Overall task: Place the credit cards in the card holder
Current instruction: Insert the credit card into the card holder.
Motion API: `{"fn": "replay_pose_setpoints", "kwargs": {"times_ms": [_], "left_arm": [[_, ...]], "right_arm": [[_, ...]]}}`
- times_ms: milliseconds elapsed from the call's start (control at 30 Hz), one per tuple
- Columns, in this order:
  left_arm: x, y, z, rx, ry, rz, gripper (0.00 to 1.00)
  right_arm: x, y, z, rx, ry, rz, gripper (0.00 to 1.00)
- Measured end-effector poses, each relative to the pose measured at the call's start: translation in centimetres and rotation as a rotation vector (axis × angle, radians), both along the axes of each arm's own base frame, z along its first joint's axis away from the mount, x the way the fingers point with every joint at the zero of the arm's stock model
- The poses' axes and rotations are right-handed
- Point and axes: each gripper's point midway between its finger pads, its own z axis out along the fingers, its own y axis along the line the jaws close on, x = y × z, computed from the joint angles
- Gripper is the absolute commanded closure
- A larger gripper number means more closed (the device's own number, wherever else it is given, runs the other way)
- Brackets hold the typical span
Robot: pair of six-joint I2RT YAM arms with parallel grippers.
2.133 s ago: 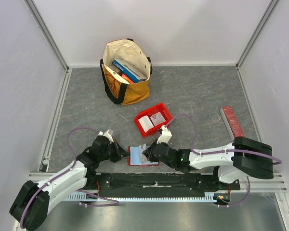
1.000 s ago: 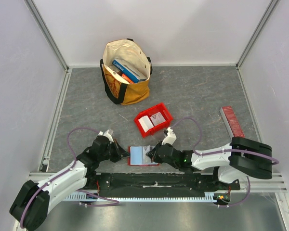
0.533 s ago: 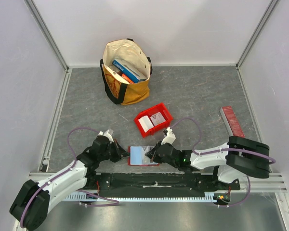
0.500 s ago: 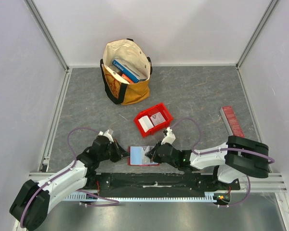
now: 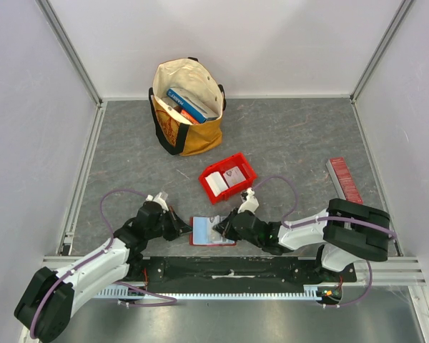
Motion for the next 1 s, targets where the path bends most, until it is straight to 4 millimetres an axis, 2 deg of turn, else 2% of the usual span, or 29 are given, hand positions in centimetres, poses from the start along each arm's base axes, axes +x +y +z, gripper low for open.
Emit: {"fn": "replay_pose_setpoints", "kwargs": {"times_ms": [500, 833, 967, 1000], "left_arm": [[0.1, 0.0, 0.1, -0.002, -0.008, 0.003, 0.98], [0.1, 0.1, 0.8, -0.017, -0.033, 0.008, 0.98], [0.0, 0.2, 0.8, -0.018, -0.031, 0.011, 0.98], [0.0, 0.2, 0.8, -0.018, -0.031, 0.012, 0.98]], "right_arm": [[-0.2, 1.6, -0.1, 0.07, 0.017, 0.04, 1.0], [-1.1, 1.9, -0.8, 0.055, 0.03, 0.053, 0.67], [-1.0, 1.8, 0.0, -0.014, 0.006, 0.059, 0.5], [-1.0, 1.7, 0.2, -0.031, -0.001, 0.058, 0.48]]}}
